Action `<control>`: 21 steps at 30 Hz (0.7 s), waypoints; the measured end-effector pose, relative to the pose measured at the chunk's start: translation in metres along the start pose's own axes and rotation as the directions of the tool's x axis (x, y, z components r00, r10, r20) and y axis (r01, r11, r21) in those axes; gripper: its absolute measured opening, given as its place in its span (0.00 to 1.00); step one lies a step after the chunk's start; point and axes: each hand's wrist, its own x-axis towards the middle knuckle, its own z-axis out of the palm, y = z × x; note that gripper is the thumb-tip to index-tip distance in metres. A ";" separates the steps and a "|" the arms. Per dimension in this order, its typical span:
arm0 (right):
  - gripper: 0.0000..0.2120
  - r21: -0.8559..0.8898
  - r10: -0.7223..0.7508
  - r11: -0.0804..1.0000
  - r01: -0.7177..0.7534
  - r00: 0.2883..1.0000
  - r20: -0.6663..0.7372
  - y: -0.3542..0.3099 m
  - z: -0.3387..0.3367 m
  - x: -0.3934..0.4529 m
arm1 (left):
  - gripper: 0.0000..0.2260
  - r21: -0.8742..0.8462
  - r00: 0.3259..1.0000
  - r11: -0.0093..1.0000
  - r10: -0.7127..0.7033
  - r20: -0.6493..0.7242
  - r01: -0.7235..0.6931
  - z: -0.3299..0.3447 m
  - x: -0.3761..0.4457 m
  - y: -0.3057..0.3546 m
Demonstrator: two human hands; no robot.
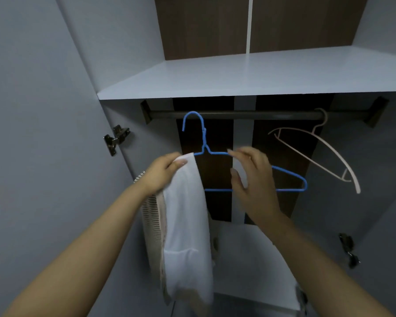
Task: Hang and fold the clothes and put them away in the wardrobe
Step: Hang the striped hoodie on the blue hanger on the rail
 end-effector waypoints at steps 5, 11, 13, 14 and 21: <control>0.07 0.249 0.300 0.899 -0.360 0.921 0.248 0.031 0.029 -0.113 | 0.12 -0.344 0.995 0.935 -0.098 -0.024 0.084 -0.025 -0.012 -0.003; 0.14 0.080 0.527 0.738 -0.670 0.646 0.552 0.047 0.093 -0.137 | 0.13 -0.512 0.990 0.857 -0.119 -0.076 0.064 -0.047 -0.023 -0.004; 0.14 0.188 0.546 0.643 -0.742 0.617 0.567 0.040 0.105 -0.115 | 0.12 -0.536 0.988 0.841 -0.132 -0.079 0.070 -0.051 -0.028 -0.002; 0.13 0.250 0.553 0.560 -0.790 0.581 0.597 0.036 0.110 -0.102 | 0.12 -0.546 0.986 0.835 -0.142 -0.085 0.072 -0.053 -0.030 -0.002; 0.18 0.252 0.089 0.675 -0.694 0.415 0.905 0.012 0.141 -0.110 | 0.10 -0.572 0.959 0.813 -0.241 -0.153 0.113 -0.062 -0.047 -0.001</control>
